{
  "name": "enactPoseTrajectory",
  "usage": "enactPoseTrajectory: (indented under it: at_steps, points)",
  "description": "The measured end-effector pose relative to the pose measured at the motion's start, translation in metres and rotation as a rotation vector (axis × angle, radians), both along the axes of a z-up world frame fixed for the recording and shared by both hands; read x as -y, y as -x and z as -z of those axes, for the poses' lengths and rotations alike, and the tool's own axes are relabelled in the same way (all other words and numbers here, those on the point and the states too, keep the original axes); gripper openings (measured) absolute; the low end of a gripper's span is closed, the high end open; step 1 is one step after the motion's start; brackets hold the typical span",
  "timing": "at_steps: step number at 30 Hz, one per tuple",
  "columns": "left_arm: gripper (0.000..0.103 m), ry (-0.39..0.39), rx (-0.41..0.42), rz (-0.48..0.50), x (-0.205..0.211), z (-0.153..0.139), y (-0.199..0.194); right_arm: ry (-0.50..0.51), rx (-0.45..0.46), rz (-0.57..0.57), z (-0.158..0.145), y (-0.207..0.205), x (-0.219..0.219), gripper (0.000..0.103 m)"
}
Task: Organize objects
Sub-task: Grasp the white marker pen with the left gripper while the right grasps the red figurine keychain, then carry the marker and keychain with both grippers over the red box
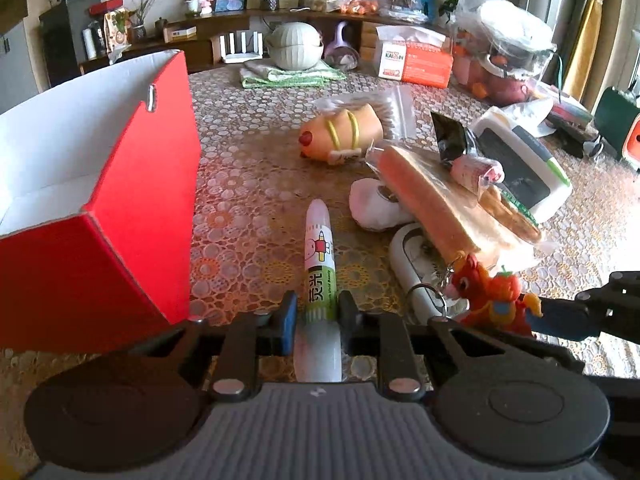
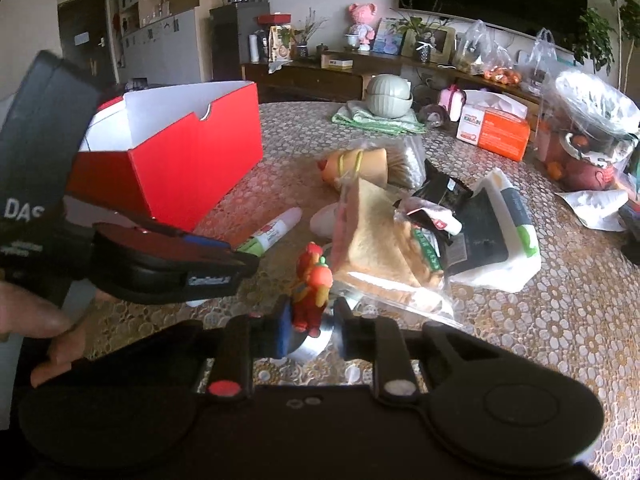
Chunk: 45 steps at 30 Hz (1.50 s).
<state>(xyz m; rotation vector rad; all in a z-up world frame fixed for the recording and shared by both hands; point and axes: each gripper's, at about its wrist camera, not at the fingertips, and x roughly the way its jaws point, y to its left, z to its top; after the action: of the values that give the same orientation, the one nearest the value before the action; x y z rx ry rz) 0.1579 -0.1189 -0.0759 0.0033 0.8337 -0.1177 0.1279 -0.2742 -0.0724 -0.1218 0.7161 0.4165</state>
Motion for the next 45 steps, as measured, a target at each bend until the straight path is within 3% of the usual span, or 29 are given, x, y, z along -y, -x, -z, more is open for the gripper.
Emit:
enactPoseTrajectory:
  at_steps: [13,15,20,28,33,45]
  points:
    - [0.021,0.056,0.042,0.021,-0.01,-0.016,0.018,0.013,-0.021,0.02,0.001,0.004,0.005,0.021]
    - [0.021,0.061,0.044,0.026,-0.011,-0.016,0.021,0.017,-0.044,0.006,0.005,0.006,0.004,0.012]
    - [0.021,0.072,0.044,0.029,-0.014,-0.017,0.027,0.035,-0.039,0.016,0.011,0.007,0.0,0.012]
    - [0.021,0.075,0.06,0.027,-0.017,-0.021,0.032,-0.008,0.012,0.035,-0.01,0.008,0.007,0.011]
    - [0.016,0.101,0.086,0.041,-0.018,-0.032,0.037,-0.02,0.036,0.037,-0.02,0.007,0.008,0.011]
    - [0.016,0.146,0.15,0.045,-0.029,-0.059,0.044,-0.024,0.084,0.014,-0.06,0.003,0.0,0.011]
